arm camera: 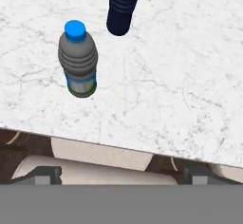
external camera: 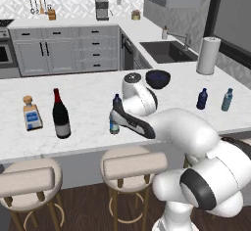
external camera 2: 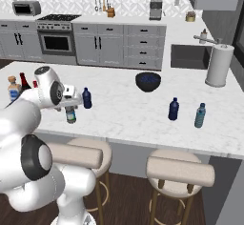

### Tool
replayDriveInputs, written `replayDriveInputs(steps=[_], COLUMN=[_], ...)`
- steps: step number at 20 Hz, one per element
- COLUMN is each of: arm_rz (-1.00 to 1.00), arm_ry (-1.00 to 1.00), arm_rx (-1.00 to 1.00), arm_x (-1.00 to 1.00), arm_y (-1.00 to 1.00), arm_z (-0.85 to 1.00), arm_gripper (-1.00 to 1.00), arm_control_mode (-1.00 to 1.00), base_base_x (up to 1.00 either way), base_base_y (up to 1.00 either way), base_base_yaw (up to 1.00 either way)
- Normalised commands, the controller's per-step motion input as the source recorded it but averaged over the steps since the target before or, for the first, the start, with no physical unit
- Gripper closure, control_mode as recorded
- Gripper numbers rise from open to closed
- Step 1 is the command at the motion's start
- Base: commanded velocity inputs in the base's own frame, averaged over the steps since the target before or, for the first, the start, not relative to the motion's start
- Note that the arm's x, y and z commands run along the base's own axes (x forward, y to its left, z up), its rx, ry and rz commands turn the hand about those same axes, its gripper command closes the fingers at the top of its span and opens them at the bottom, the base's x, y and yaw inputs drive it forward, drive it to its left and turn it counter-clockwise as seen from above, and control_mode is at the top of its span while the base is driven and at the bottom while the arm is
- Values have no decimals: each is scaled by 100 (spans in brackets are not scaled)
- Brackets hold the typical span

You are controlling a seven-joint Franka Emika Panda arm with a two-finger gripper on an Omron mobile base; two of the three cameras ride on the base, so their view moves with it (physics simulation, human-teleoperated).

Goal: Move the plastic bottles in the middle to the plastics group, and the glass bottles in the middle to the glass group.

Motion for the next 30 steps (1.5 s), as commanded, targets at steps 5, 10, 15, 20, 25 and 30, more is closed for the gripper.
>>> replayDriveInputs(steps=[5, 10, 15, 20, 25, 30], arm_rz=[31, 21, 7, 3, 0, 0], arm_ry=[4, 1, 0, 0, 1, 10], arm_rx=[18, 18, 18, 11, 4, 0], arm_x=[37, 31, 32, 19, 6, 6], arm_y=[0, 7, 8, 19, 16, 16], arm_z=[-11, -16, -13, -11, -11, -5], arm_gripper=[-100, -100, -100, -100, -100, -100], arm_control_mode=[-100, -100, -100, -100, -100, -100], base_base_x=[0, 0, 0, 0, 0, 0], base_base_y=[0, 0, 0, 0, 0, 0], base_base_yaw=[0, 0, 0, 0, 0, 0])
